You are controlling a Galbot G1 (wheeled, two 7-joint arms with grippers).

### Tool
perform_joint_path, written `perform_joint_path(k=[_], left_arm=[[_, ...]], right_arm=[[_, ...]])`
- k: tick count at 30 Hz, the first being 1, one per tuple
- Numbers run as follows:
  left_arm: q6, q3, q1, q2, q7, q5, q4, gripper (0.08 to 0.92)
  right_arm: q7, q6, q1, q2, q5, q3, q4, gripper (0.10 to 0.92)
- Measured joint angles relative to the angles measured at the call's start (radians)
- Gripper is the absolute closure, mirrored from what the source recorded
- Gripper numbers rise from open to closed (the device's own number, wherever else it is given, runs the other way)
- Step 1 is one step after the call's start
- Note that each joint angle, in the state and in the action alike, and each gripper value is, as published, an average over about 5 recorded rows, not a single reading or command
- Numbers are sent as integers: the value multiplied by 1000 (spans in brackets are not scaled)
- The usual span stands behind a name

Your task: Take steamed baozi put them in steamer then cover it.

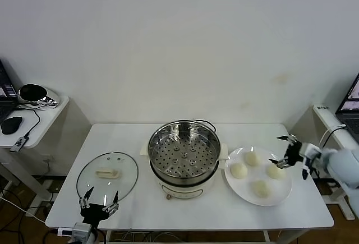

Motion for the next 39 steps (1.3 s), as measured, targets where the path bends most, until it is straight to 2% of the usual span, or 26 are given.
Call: perform_joint_path(k=[6, 13, 25, 39], left_arm=[[-10, -3, 20, -14, -7, 9, -6, 177], [-13, -5, 31, -13, -9, 17, -8, 177], [-14, -1, 40, -27, -8, 29, -3, 177], [-20, 0, 67, -35, -17, 35, -8, 177]], right_arm=[[-94, 67, 216, 56, -75, -228, -148, 203], [-144, 127, 332, 138, -158, -352, -293, 203], [-154, 183, 377, 254, -265, -409, -482, 203], [-134, 218, 374, 339, -323, -409, -594, 203]])
